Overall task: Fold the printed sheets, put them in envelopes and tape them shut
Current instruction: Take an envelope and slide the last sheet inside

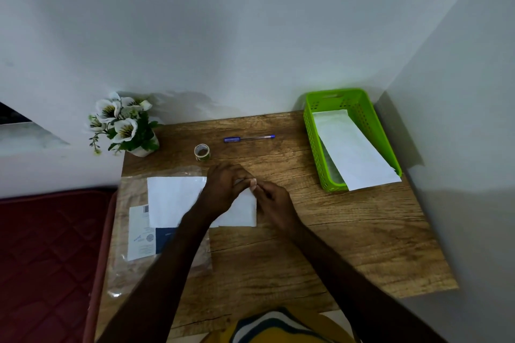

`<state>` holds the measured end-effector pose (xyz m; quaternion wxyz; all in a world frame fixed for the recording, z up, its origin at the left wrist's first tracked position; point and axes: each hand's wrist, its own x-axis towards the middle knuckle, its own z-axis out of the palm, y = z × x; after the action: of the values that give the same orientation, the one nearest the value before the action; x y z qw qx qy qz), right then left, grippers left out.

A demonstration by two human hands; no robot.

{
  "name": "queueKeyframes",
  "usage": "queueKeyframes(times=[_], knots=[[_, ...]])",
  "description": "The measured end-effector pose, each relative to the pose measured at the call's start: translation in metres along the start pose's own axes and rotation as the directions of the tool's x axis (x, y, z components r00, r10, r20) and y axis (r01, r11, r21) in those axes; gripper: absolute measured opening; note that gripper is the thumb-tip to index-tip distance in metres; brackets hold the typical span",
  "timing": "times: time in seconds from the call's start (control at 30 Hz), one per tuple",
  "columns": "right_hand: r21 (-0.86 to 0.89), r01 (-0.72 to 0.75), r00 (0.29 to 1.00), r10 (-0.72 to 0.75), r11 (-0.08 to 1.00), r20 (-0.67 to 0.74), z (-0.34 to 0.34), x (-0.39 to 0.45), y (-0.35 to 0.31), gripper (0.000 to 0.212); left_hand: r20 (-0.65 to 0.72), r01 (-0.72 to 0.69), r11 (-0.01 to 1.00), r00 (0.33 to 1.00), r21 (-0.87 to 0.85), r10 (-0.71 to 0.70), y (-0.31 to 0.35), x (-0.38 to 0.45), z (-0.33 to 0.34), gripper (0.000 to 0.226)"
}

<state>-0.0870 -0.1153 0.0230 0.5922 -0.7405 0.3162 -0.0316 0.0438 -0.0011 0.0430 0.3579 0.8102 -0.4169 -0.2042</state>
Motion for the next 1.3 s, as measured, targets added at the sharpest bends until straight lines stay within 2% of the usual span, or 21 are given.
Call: queueKeyframes(times=[0.07,0.2,0.37,0.57,0.7,0.83,0.97,1.07,1.13,1.2,1.3], knots=[[-0.011,0.016,1.0,-0.016,1.0,-0.004,0.002,-0.001,0.002,0.044,-0.027,0.004,1.0,1.0,-0.002,-0.004,0.002,0.0,-0.002,0.019],[-0.023,0.048,0.999,-0.048,0.999,-0.001,0.004,-0.005,0.005,0.036,-0.077,0.019,0.998,0.997,0.067,-0.013,0.003,0.0,-0.001,0.014],[-0.023,0.03,1.0,-0.03,0.999,0.008,0.002,-0.016,0.008,0.027,-0.109,0.091,0.993,0.991,0.078,-0.082,0.01,0.001,-0.004,0.018],[-0.063,0.014,0.998,-0.01,0.998,0.059,-0.006,-0.036,0.017,0.03,-0.194,0.147,0.984,0.973,0.104,-0.125,0.022,0.002,-0.007,0.023],[0.107,0.038,0.999,-0.035,0.994,-0.028,-0.019,-0.036,0.006,0.014,-0.283,0.236,0.969,0.937,0.077,-0.206,0.04,0.006,-0.022,0.024],[0.219,0.151,0.981,-0.12,0.964,-0.151,-0.031,-0.018,-0.009,0.014,-0.37,0.36,0.927,0.851,-0.105,-0.372,0.052,0.012,-0.043,0.021],[0.296,0.127,0.972,-0.059,0.947,-0.228,-0.035,0.01,-0.023,0.015,-0.391,0.428,0.833,0.741,-0.351,-0.546,0.042,0.011,-0.039,0.02],[0.181,0.081,0.962,-0.03,0.98,-0.271,-0.034,0.034,-0.025,0.016,-0.398,0.443,0.739,0.64,-0.508,-0.657,0.028,0.003,-0.02,0.021],[-0.013,0.046,0.961,-0.047,0.999,-0.271,-0.032,0.047,-0.023,0.017,-0.412,0.452,0.723,0.609,-0.522,-0.678,0.018,-0.003,-0.002,0.02],[-0.236,0.019,0.964,-0.081,0.972,-0.255,-0.03,0.056,-0.018,0.02,-0.455,0.485,0.74,0.586,-0.466,-0.671,0.01,-0.005,0.014,0.02],[-0.438,-0.001,0.954,-0.13,0.899,-0.269,-0.026,0.064,-0.011,0.023,-0.517,0.552,0.777,0.59,-0.302,-0.62,0.001,-0.004,0.028,0.021]])
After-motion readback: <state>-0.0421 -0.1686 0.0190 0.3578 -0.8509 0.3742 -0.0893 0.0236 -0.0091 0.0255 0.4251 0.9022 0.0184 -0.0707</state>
